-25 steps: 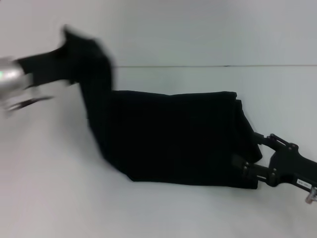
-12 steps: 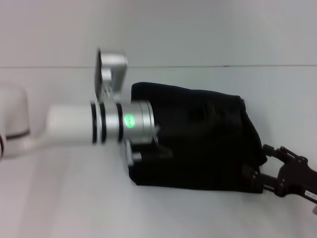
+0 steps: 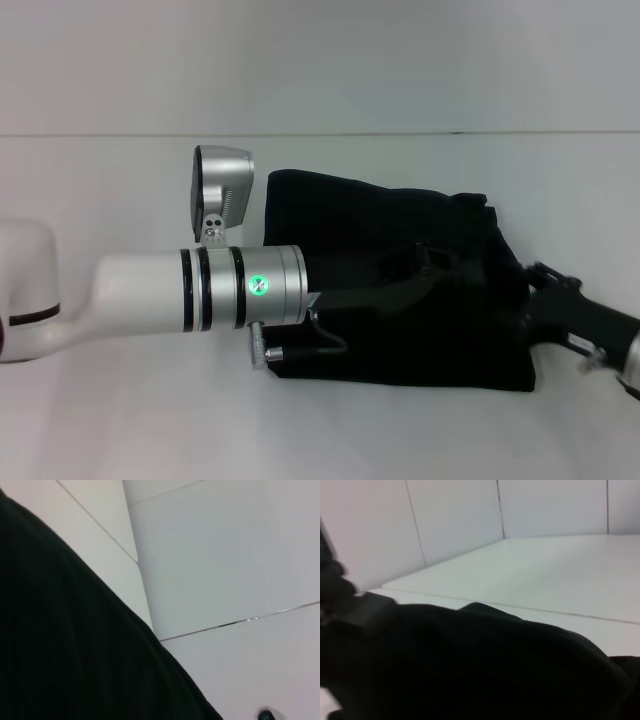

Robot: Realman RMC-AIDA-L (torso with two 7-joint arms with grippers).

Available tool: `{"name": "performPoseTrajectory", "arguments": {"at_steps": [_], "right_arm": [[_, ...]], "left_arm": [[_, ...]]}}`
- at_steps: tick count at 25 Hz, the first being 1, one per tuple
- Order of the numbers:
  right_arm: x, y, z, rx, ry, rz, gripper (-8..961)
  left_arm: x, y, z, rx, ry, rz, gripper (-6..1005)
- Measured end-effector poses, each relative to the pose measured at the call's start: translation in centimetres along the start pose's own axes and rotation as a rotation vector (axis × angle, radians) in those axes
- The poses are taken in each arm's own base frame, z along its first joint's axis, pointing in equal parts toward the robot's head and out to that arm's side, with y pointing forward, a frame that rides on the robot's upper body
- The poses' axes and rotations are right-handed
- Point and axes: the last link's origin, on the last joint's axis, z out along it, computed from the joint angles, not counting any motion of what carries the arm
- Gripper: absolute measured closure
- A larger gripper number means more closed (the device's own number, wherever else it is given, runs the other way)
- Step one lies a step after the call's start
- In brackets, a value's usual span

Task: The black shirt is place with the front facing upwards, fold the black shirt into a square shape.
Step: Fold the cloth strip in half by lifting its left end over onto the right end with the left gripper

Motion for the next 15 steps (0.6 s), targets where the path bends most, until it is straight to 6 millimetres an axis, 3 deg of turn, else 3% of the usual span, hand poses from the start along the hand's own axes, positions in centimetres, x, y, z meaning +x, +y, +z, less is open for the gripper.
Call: {"name": "performPoseTrajectory", "arguments": {"at_steps": [6, 15], "right_arm": [[-2.1, -0.4, 3.1, 0.021, 0.02, -0.033, 13], [-5.1, -2.0, 4.5, 0.113, -0.071, 0.003, 13]], "left_arm": [[0.0, 0.3, 0.1, -0.011, -0.013, 0.013, 966], [-0.5, -0.1, -0.2, -0.004, -0.027, 0.015, 965]]}}
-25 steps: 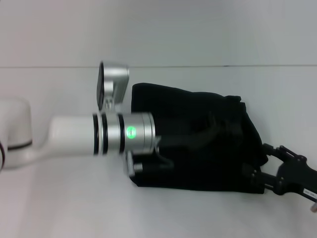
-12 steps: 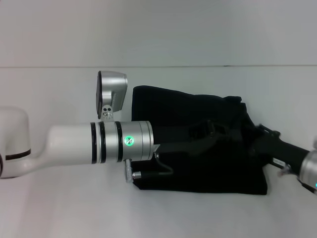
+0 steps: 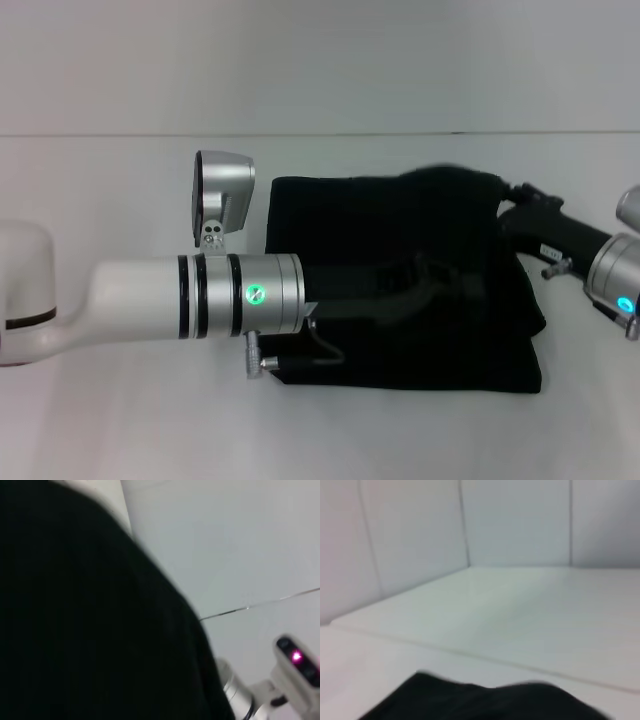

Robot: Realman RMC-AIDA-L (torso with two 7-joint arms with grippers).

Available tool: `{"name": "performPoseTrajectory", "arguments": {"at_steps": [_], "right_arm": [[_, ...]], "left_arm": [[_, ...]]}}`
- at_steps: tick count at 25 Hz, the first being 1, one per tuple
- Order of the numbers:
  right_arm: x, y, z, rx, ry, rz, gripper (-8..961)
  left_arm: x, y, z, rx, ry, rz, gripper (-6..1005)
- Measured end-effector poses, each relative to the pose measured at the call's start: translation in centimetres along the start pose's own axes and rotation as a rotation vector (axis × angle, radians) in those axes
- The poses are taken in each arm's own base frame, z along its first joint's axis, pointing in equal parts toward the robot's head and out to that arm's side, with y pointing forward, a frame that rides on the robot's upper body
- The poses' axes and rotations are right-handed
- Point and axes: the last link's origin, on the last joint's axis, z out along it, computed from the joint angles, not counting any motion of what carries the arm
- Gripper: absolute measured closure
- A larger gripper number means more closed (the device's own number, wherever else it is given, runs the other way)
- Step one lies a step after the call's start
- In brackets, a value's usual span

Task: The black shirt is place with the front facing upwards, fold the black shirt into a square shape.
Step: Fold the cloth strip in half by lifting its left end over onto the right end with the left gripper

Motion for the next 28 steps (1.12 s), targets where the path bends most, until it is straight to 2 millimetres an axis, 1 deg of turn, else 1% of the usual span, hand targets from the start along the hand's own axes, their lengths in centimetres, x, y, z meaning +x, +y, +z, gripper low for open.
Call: {"name": "performPoseTrajectory", "arguments": {"at_steps": [4, 8, 17, 19, 22, 25, 28], "right_arm": [[-0.7, -0.6, 0.0, 0.028, -0.036, 0.017, 13], [-0.9, -1.0, -0.2, 0.044, -0.045, 0.02, 13], [-0.3, -1.5, -0.8, 0.076, -0.043, 0.037, 12], [-0.2, -1.7, -1.0, 0.087, -0.041, 0.043, 12], [0.3, -2.1, -1.7, 0.118, -0.051, 0.072, 12], [0.8, -2.8, -2.9, 0.161, -0.088, 0.121, 12], [1.3, -3.6, -4.6, 0.218, -0.143, 0.18, 12]], "left_arm": [[-0.5, -0.2, 0.1, 0.013, -0.022, 0.003, 966], [-0.7, -0.9, 0.4, 0.059, -0.035, 0.014, 966], [-0.2, -3.4, 1.5, 0.247, 0.031, 0.052, 965], [-0.2, -3.6, 1.6, 0.264, 0.038, 0.051, 965], [-0.3, -3.7, 1.7, 0.265, 0.039, 0.051, 959], [-0.3, -3.2, 1.8, 0.23, 0.033, 0.049, 953], [-0.6, -2.2, 2.0, 0.167, 0.008, 0.069, 873]]}}
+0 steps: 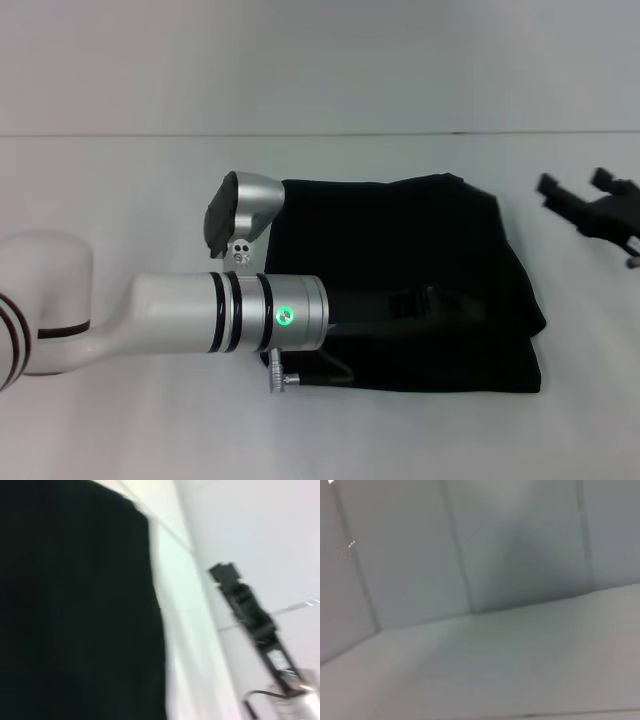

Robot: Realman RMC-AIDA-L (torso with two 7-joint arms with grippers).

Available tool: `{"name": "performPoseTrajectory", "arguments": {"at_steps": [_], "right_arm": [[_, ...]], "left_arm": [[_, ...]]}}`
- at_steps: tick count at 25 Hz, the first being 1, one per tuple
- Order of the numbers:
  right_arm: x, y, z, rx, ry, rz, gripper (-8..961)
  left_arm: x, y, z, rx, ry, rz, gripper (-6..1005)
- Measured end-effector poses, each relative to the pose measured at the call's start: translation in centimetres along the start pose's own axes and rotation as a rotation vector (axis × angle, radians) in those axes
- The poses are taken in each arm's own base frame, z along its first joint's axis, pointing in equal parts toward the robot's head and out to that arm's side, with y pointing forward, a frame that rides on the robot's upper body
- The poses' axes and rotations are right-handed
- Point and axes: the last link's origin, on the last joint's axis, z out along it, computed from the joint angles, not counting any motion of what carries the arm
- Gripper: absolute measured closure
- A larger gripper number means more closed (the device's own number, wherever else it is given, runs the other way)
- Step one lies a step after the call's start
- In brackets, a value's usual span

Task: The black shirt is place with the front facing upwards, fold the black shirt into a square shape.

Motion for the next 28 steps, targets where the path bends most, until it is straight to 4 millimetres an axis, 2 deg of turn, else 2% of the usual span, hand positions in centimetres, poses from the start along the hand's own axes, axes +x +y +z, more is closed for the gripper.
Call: {"name": "performPoseTrajectory", "arguments": {"at_steps": [2, 5, 7, 10, 12, 13, 15, 20, 23, 28], "right_arm": [[0.0, -0.8, -1.0, 0.038, -0.039, 0.037, 12], [0.1, -1.7, -2.5, 0.078, -0.089, 0.078, 12], [0.2, -1.8, -3.1, 0.073, -0.106, 0.083, 12], [0.4, -1.1, -3.7, 0.009, -0.106, 0.054, 12], [0.3, 0.1, -4.0, -0.099, -0.08, -0.017, 12], [0.4, 0.7, -4.1, -0.154, -0.063, -0.051, 12], [0.5, 2.0, -4.5, -0.28, -0.026, -0.123, 12], [0.8, 4.7, -5.6, -0.535, 0.041, -0.231, 13], [0.8, 5.3, -6.2, -0.607, 0.052, -0.255, 13], [1.9, 5.9, -7.1, -0.686, 0.113, -0.286, 13]], "left_arm": [[-0.1, 0.9, -0.1, -0.059, -0.016, 0.019, 819], [0.1, 2.2, -0.6, -0.147, -0.026, 0.064, 620], [0.4, 2.9, -1.6, -0.21, -0.025, 0.137, 563], [1.0, 3.1, -4.2, -0.268, 0.003, 0.243, 479], [1.6, 2.7, -6.1, -0.259, 0.041, 0.305, 422], [1.6, 2.7, -6.1, -0.259, 0.041, 0.305, 394], [1.7, 0.4, -10.6, -0.163, 0.133, 0.459, 337], [1.3, -2.7, -15.3, -0.001, 0.206, 0.634, 200], [0.7, -4.0, -16.8, 0.061, 0.239, 0.671, 170], [1.5, -4.8, -16.8, 0.094, 0.31, 0.514, 168]]}}
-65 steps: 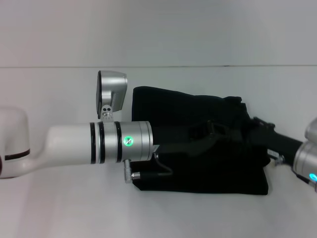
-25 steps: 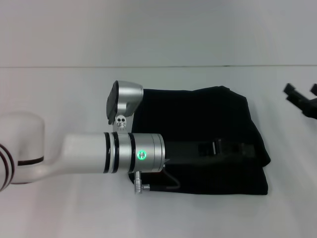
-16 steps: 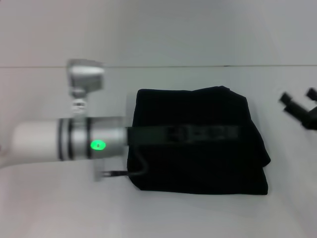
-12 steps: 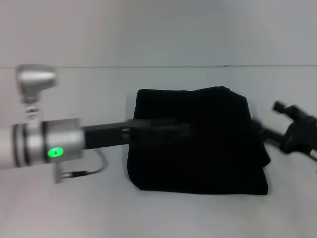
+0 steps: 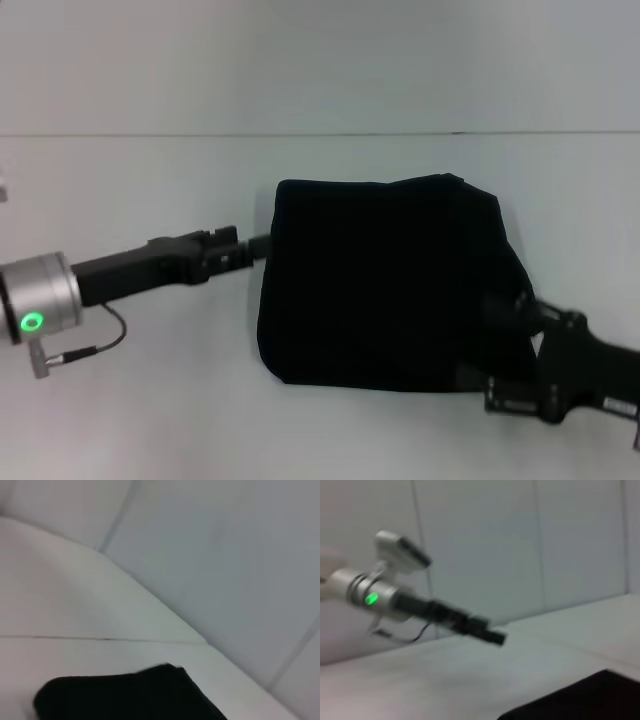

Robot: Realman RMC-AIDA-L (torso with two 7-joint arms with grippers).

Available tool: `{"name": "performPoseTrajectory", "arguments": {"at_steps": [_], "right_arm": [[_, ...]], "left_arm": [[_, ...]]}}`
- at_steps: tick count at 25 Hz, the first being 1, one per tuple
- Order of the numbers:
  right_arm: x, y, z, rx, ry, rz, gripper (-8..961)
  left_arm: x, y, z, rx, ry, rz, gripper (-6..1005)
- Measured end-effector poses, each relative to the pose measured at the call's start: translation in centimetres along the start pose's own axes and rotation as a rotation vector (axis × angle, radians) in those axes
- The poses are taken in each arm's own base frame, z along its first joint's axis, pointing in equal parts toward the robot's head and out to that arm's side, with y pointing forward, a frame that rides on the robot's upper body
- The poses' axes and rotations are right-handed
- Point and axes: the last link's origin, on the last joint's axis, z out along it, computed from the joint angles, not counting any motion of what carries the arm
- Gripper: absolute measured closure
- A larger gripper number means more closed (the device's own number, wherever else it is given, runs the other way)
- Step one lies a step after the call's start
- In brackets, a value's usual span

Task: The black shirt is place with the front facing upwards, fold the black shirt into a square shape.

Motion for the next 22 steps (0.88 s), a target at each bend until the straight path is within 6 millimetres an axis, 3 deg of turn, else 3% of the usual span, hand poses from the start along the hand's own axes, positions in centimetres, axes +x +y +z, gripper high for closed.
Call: {"name": "performPoseTrajectory", "arguments": {"at_steps": [7, 12, 22], "right_arm": [[2.5, 1.9, -1.4, 0.005, 0.054, -0.031, 13], [3.2, 2.4, -2.1, 0.027, 0.064, -0.009, 12], [3.8, 2.9, -2.7, 0.032, 0.077, 0.008, 12]], "left_arm": [[0.7, -2.1, 2.4, 0.152, -0.009, -0.098, 175], [1.1, -3.8, 4.0, 0.282, -0.021, -0.324, 176], [1.1, -3.0, 8.3, 0.343, -0.065, -0.368, 181]]}}
